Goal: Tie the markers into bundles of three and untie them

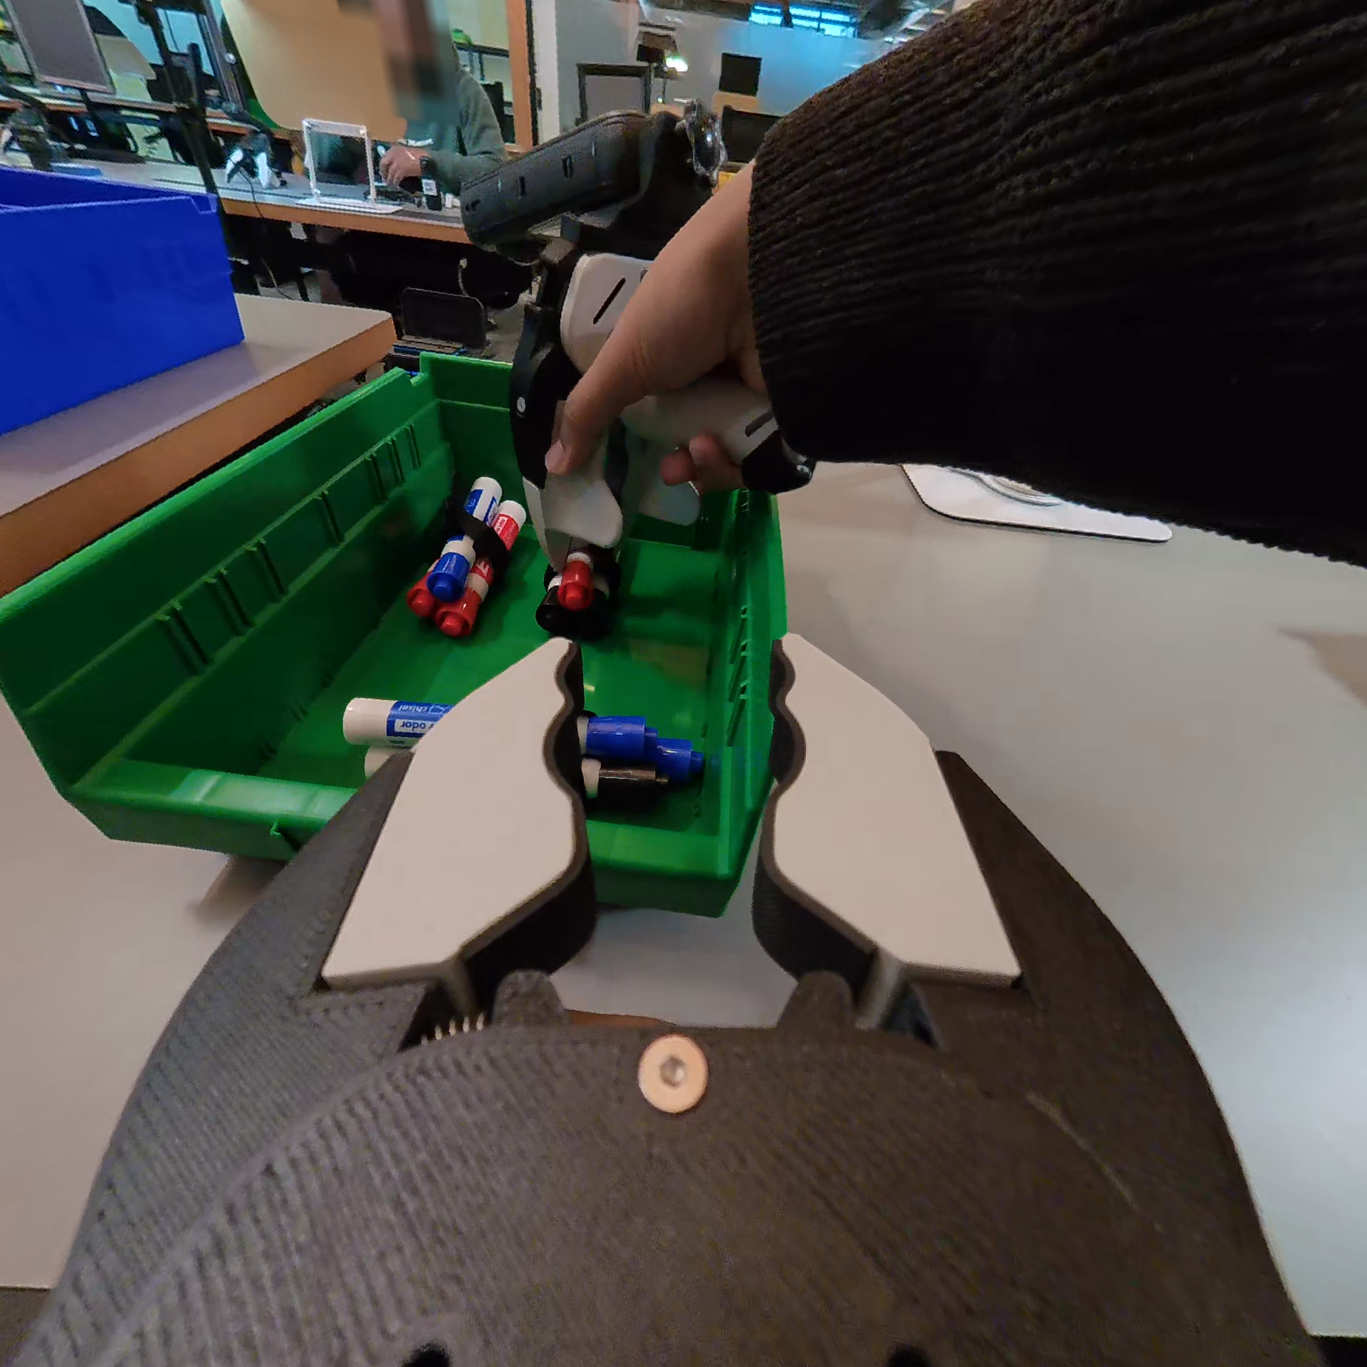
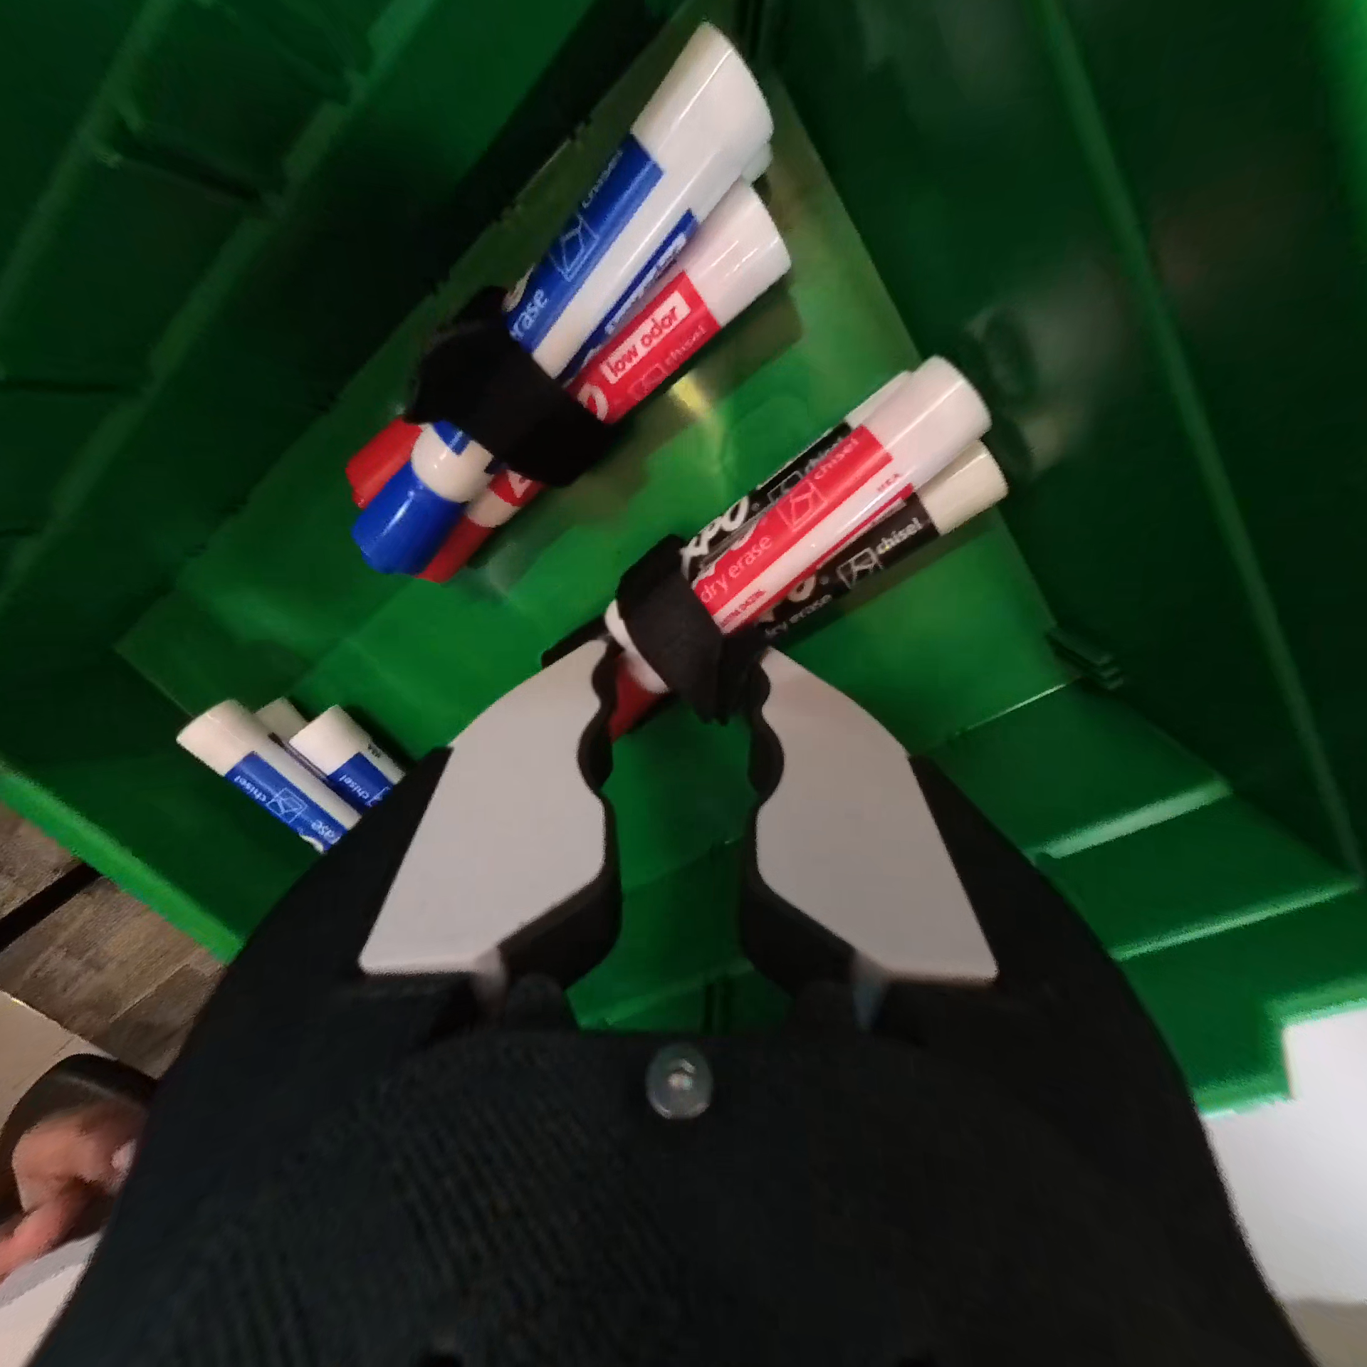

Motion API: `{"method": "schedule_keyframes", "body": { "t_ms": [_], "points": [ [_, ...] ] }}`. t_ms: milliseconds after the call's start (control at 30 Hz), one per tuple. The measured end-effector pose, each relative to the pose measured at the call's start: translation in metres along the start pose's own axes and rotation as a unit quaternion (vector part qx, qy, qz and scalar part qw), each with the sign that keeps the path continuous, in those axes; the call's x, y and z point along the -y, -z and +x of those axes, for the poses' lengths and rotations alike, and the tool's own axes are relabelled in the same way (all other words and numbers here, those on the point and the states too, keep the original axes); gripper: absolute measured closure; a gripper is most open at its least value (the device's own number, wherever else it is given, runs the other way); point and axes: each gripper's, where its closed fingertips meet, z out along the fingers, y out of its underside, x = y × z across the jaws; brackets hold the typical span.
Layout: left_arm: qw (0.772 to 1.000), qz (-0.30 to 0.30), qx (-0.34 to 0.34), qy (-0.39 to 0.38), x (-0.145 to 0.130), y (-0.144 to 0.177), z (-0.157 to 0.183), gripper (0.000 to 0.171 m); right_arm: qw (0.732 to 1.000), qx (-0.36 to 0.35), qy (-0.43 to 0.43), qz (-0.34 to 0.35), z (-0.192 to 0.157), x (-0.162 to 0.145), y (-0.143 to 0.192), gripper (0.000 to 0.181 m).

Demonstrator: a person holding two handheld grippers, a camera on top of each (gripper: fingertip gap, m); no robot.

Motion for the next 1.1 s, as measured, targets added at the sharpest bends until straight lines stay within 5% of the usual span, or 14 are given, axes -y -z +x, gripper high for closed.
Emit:
{"method": "schedule_keyframes", "body": {
  "t_ms": [300,433,867,1100],
  "points": [
    [1.000,-0.007,-0.006,0.018,-0.002,-0.001,-0.001,0.122,1.000,0.023,0.001,-0.007,0.004,0.001,0.002,0.153],
    [1.000,-0.009,-0.006,0.016,-0.003,-0.001,0.000,0.122,1.000,0.024,0.009,-0.005,0.003,0.002,0.008,0.142],
    [1.000,-0.016,-0.010,0.018,-0.005,-0.002,0.000,0.121,0.999,0.041,0.006,0.005,0.001,0.004,0.008,0.170],
    [1.000,-0.019,-0.012,0.020,-0.007,-0.003,0.001,0.120,0.996,0.029,0.070,0.043,0.000,0.013,0.018,0.176]
  ]
}}
